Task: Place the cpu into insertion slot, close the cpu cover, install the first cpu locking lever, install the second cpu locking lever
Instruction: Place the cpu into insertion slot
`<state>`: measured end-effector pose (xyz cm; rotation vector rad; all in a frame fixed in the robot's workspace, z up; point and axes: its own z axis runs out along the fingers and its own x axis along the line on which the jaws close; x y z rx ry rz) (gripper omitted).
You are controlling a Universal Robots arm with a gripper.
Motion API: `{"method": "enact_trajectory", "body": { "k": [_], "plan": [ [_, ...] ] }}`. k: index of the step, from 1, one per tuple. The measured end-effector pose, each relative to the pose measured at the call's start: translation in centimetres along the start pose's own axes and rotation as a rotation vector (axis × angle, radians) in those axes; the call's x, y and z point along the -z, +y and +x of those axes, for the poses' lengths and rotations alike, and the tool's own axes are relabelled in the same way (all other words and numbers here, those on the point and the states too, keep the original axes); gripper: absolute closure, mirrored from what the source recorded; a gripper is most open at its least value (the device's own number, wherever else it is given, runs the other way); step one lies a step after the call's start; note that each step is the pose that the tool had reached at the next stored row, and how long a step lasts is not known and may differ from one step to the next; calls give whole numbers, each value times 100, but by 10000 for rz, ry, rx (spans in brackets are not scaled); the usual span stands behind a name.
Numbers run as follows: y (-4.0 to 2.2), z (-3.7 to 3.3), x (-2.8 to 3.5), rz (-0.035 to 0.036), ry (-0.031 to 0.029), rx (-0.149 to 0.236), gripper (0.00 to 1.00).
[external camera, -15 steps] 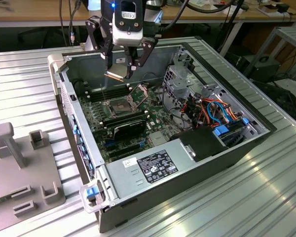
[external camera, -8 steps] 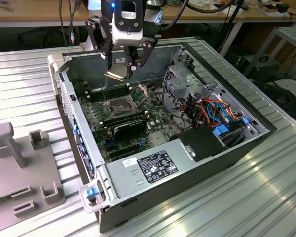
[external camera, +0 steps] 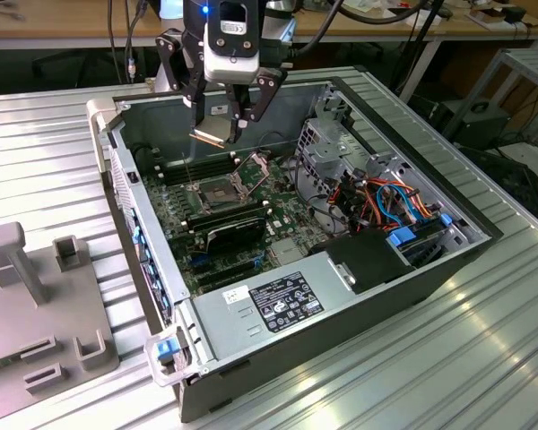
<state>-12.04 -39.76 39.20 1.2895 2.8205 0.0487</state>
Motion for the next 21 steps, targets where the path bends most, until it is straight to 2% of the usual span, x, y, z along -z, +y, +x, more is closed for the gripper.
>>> {"method": "enact_trajectory", "body": {
  "k": [21],
  "plan": [
    [3,-2,-2,21,-39,-870,45]
  ]
}}
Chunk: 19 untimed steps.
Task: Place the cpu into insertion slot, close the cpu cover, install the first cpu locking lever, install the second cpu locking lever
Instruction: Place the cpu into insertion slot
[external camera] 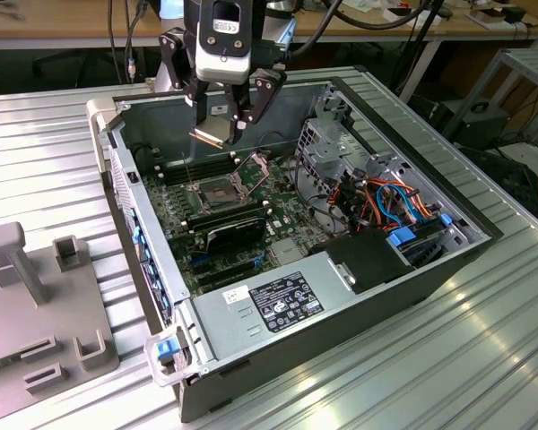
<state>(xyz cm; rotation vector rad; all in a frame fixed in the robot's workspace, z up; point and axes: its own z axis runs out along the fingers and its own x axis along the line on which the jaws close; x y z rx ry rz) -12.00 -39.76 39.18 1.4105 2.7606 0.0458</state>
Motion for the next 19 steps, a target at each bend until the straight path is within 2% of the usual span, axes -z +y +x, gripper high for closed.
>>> {"method": "enact_trajectory", "body": {
  "k": [19],
  "plan": [
    [0,0,0,15,-29,-648,45]
  ]
}}
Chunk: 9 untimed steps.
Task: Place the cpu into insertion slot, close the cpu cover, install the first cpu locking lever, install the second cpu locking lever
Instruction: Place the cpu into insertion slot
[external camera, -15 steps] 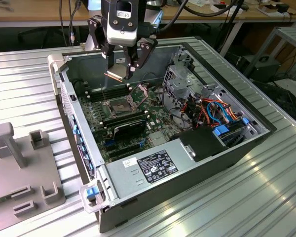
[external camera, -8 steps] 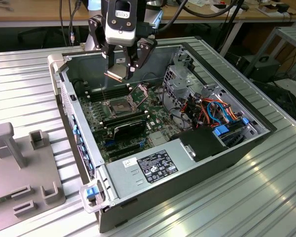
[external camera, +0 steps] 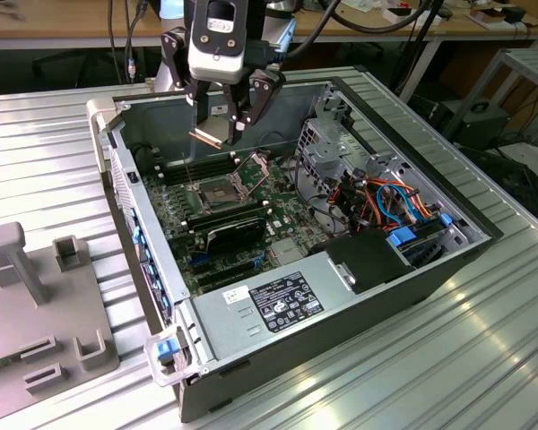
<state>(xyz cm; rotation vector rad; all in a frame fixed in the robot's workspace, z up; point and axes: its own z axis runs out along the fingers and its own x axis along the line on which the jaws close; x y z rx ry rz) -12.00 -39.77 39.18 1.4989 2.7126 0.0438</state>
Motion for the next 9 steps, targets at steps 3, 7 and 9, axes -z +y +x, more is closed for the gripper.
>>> {"method": "enact_trajectory", "body": {
  "k": [3,7,9],
  "plan": [
    [0,0,0,3,-4,-92,45],
    [0,0,0,4,-8,-160,45],
    [0,0,0,4,-8,-161,45]
  ]
}}
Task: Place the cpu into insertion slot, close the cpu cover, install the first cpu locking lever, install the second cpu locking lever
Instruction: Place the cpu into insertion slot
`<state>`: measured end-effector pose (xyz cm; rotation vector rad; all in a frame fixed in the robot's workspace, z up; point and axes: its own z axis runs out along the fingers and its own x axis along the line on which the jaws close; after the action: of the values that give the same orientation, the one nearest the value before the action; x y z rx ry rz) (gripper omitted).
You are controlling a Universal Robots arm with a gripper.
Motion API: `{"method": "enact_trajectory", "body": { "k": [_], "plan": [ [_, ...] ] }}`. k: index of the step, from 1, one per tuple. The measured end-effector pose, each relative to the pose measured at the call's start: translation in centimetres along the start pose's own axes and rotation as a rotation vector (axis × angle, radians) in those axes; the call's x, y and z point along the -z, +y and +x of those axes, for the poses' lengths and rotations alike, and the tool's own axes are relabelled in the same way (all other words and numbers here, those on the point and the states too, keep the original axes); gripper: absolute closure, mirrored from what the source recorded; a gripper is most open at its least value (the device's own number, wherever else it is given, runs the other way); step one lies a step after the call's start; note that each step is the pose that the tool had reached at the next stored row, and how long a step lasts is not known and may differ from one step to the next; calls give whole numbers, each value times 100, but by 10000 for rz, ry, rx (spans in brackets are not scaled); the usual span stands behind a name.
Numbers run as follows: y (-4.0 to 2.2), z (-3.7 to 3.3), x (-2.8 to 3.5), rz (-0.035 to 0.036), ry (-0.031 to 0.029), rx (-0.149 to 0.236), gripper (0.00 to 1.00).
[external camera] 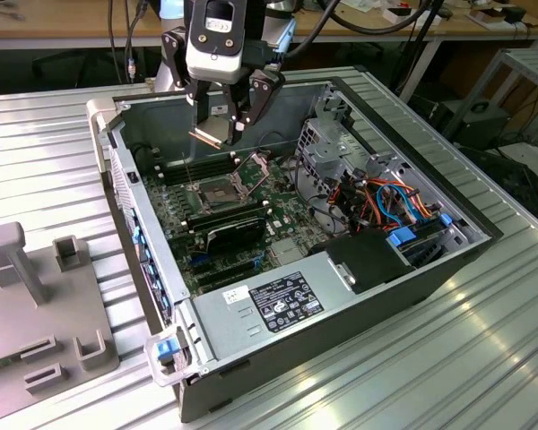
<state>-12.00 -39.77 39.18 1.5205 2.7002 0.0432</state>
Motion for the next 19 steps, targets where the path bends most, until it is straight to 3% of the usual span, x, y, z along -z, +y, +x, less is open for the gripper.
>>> {"method": "enact_trajectory", "body": {
  "k": [11,19],
  "plan": [
    [0,0,0,0,0,-13,45],
    [0,0,0,6,-11,-249,45]
  ]
}}
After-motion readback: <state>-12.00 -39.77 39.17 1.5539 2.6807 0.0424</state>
